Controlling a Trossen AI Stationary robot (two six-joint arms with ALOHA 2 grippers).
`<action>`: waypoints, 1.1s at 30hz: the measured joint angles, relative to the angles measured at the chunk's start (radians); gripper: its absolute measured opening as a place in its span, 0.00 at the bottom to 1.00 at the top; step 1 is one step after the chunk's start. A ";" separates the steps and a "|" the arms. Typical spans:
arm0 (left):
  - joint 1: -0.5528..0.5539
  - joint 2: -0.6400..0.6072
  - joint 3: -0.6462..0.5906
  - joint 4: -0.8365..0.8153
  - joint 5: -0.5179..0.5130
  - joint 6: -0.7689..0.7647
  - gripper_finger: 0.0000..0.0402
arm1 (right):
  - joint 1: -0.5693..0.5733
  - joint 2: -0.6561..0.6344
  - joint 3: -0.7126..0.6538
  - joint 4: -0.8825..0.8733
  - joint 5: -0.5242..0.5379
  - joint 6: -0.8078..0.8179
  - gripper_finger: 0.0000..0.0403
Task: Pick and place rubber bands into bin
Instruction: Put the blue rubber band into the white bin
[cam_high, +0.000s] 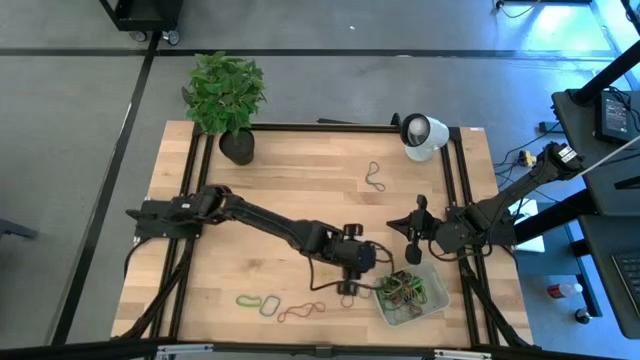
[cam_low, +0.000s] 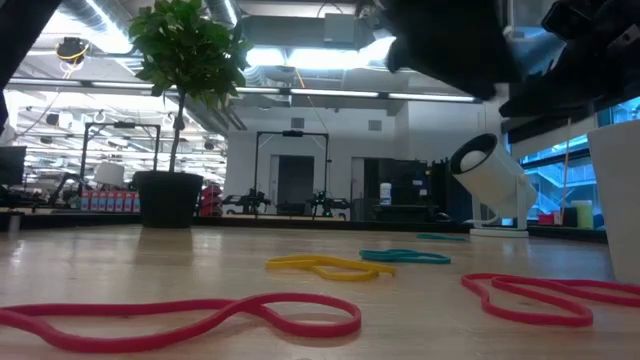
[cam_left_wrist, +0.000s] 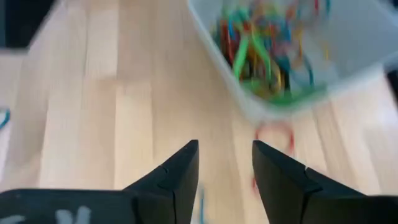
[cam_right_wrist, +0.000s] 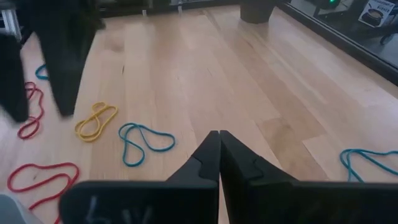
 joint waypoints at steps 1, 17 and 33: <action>0.000 -0.011 -0.002 -0.039 0.002 0.009 0.35 | 0.000 0.000 0.000 0.002 0.000 -0.001 0.01; 0.013 -0.606 -1.137 0.575 -0.090 -0.228 0.24 | -0.132 0.008 0.010 0.155 0.000 -0.035 0.19; 0.013 -1.174 -1.657 0.771 -0.285 -0.268 0.24 | -0.679 0.517 0.525 -0.345 -0.179 0.134 0.50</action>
